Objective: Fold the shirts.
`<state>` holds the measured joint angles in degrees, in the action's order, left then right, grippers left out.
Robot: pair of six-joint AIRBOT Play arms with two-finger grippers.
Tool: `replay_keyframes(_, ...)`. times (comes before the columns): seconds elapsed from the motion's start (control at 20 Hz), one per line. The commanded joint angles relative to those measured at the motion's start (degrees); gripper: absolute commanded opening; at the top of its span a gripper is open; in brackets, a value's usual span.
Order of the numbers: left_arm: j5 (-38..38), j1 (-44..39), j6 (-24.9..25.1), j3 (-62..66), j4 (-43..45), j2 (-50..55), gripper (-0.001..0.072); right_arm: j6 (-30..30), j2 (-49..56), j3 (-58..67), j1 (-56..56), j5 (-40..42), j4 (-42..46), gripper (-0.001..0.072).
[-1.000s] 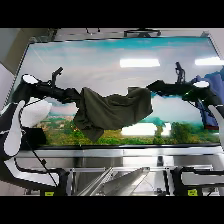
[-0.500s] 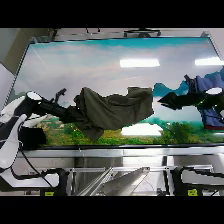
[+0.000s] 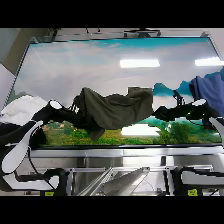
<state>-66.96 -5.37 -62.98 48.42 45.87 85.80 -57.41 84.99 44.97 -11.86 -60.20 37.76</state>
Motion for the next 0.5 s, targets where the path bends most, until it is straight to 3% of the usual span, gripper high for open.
replay_keyframes(0.0, -0.33, -1.46, -0.13, 4.44, 0.55, 2.25, 0.0441, 0.79, 0.81, -0.37, 3.91, 5.88, -2.49, 0.0425)
replay_keyframes(0.05, -1.46, -1.46, -0.15, 5.79, 0.59, 2.36, 0.0400, 1.84, 0.81, -0.31, 4.66, 6.60, -3.85, 0.0412)
replay_keyframes(0.15, -3.78, -1.09, -0.09, 8.41, 1.27, 2.34, 0.0352, 2.75, 0.81, -0.28, 5.07, 7.32, -5.77, 0.0052)
replay_keyframes(0.4, -5.88, 1.86, -0.07, 10.38, 2.69, 2.34, 0.0332, 2.80, 0.79, -0.31, 4.98, 7.45, -6.08, 0.0020)
replay_keyframes(0.45, -5.53, 2.47, -0.07, 10.38, 2.62, 2.36, 0.0249, 2.80, 0.79, -0.31, 4.98, 7.45, -6.10, 0.0020)
